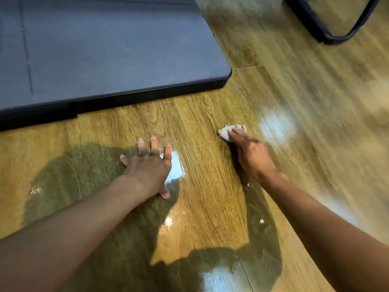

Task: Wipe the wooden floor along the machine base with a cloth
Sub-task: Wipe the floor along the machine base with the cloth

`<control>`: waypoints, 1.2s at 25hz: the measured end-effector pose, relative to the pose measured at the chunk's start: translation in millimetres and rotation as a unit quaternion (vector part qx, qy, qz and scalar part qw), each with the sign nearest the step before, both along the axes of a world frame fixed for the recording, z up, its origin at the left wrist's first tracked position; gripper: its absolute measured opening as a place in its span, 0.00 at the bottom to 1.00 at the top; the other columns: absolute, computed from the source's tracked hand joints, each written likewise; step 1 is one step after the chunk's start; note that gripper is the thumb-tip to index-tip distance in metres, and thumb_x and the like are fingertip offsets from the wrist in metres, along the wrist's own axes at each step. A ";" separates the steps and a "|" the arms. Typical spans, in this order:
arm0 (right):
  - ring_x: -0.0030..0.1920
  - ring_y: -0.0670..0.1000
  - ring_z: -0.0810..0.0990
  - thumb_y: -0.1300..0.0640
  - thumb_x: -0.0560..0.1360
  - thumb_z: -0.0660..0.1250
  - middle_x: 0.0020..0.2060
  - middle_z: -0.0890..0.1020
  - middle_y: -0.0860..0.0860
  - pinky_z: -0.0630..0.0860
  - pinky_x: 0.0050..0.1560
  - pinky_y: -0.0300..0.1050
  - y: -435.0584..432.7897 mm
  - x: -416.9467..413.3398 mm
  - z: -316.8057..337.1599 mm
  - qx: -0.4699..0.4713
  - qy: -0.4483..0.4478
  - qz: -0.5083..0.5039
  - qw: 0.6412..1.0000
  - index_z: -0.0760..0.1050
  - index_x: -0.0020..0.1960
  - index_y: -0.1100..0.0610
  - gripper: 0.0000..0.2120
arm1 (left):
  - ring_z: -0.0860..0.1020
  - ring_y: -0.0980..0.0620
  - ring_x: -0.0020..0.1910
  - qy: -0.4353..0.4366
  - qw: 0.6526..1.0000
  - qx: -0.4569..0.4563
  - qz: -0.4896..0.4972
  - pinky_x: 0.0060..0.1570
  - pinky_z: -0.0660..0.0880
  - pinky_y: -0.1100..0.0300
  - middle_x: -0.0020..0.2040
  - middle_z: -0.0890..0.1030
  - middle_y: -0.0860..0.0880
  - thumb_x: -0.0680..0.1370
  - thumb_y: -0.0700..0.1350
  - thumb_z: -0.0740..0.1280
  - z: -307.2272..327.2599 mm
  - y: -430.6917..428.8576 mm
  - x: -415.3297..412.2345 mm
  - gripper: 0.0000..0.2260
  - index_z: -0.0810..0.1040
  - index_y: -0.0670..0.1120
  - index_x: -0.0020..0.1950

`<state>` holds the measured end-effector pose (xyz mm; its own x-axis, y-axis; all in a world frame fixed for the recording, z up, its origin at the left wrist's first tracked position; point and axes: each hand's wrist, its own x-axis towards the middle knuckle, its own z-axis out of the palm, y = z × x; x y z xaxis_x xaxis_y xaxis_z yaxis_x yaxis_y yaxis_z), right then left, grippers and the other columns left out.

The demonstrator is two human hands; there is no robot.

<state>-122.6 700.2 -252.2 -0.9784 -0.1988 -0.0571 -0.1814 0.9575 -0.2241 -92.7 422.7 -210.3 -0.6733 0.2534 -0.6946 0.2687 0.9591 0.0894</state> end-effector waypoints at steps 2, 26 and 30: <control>0.51 0.54 0.80 0.65 0.80 0.57 0.56 0.76 0.51 0.80 0.49 0.53 -14.7 -32.0 11.6 0.007 -0.005 0.005 1.000 0.70 0.61 0.52 0.13 | 0.39 0.30 0.73 0.015 1.000 -0.003 -0.007 0.65 0.59 0.29 0.73 0.32 0.36 0.70 0.61 0.71 0.0 -0.3 1.7 0.54 0.32 0.46 0.76; 0.72 0.50 0.64 0.69 0.76 0.60 0.70 0.69 0.52 0.62 0.72 0.47 -30.1 119.1 20.1 -0.047 -0.043 -0.041 0.997 0.72 0.68 0.58 0.21 | 0.41 0.31 0.73 0.031 0.997 -0.024 0.072 0.67 0.58 0.33 0.75 0.32 0.41 0.62 0.61 0.77 -8.9 -93.9 30.1 0.60 0.30 0.57 0.74; 0.74 0.48 0.60 0.66 0.78 0.58 0.72 0.66 0.50 0.64 0.71 0.52 -41.8 119.4 15.7 -0.027 -0.027 -0.058 0.998 0.67 0.71 0.55 0.22 | 0.41 0.32 0.74 0.034 0.997 -0.014 0.070 0.67 0.58 0.33 0.75 0.31 0.42 0.62 0.62 0.76 -9.0 -99.1 34.4 0.60 0.30 0.58 0.74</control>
